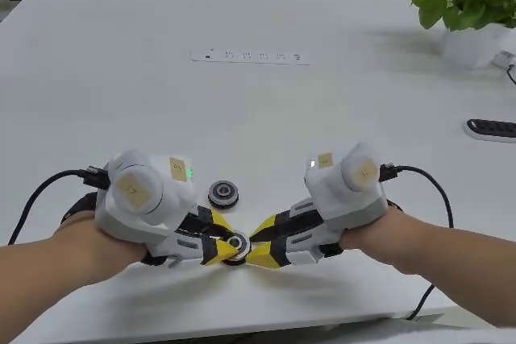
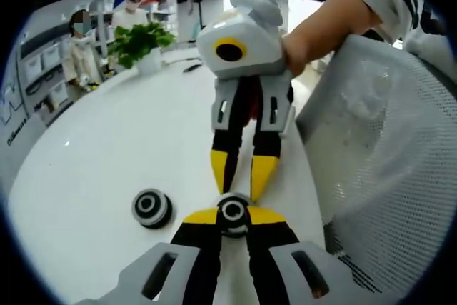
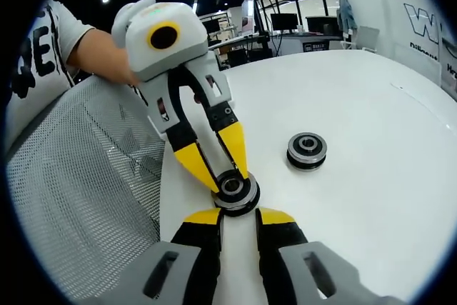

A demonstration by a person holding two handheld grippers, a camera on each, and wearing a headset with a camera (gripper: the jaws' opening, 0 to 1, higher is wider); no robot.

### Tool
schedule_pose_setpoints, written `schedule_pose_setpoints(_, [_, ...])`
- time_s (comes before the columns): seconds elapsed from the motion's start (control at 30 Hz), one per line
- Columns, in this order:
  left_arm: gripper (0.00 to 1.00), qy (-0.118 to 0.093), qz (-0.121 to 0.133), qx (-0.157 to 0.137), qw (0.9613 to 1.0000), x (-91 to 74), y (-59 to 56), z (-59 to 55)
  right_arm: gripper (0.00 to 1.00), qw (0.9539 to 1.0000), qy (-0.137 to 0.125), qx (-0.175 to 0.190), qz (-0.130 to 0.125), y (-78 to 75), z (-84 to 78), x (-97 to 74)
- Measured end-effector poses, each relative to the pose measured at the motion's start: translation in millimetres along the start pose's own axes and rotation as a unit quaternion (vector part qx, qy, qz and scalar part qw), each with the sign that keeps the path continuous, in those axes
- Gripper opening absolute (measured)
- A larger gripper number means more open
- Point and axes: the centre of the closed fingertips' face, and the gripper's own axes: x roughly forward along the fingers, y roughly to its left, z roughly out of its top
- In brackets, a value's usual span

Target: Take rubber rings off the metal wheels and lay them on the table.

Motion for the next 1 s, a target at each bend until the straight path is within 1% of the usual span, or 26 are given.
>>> schedule_pose_setpoints(0.2, [0.15, 0.0, 0.002, 0.001, 1.0, -0.1, 0.3, -0.1, 0.1, 1.0, 0.001, 0.0, 0.005, 1.4, -0.4, -0.2])
schedule_pose_setpoints(0.27, [0.15, -0.001, 0.003, 0.001, 1.0, -0.2, 0.3, -0.1, 0.06, 1.0, 0.0, -0.001, 0.006, 1.7, -0.4, -1.3])
schedule_pose_setpoints(0.37, [0.15, -0.001, 0.003, 0.001, 1.0, -0.3, 0.3, -0.2, 0.06, 1.0, -0.001, 0.002, 0.005, 1.3, -0.6, -1.4])
schedule_pose_setpoints(0.4, [0.15, -0.002, 0.004, 0.0, 1.0, -0.3, 0.2, -0.2, 0.06, 1.0, 0.0, 0.001, 0.004, 1.1, -0.4, -1.4])
schedule_pose_setpoints(0.53, [0.15, -0.003, 0.004, 0.0, 1.0, -0.5, 0.2, -0.1, 0.13, 1.0, 0.0, -0.002, -0.006, -3.3, -0.2, -2.3])
schedule_pose_setpoints(0.63, [0.15, -0.003, 0.004, 0.0, 1.0, -0.6, 0.1, -0.2, 0.2, 0.9999, -0.013, 0.005, 0.007, 1.4, 4.7, -1.6])
schedule_pose_setpoints(0.73, [0.15, -0.004, 0.004, 0.0, 1.0, -0.7, 0.2, -0.3, 0.21, 0.9999, -0.01, -0.01, 0.005, 3.4, 7.7, 0.2])
schedule_pose_setpoints(0.87, [0.15, -0.005, 0.004, 0.0, 1.0, -0.7, 0.1, -0.2, 0.23, 0.9998, -0.006, -0.018, -0.001, 3.2, 7.0, 3.2])
schedule_pose_setpoints(0.9, [0.15, -0.005, 0.004, 0.0, 1.0, -0.8, 0.2, -0.2, 0.23, 0.9997, -0.003, -0.025, -0.006, 2.0, 6.3, 3.7])
schedule_pose_setpoints(1.0, [0.14, -0.006, 0.003, 0.001, 1.0, -0.7, 0.2, -0.2, 0.22, 0.9993, -0.001, -0.037, -0.008, 3.4, 6.9, 4.1])
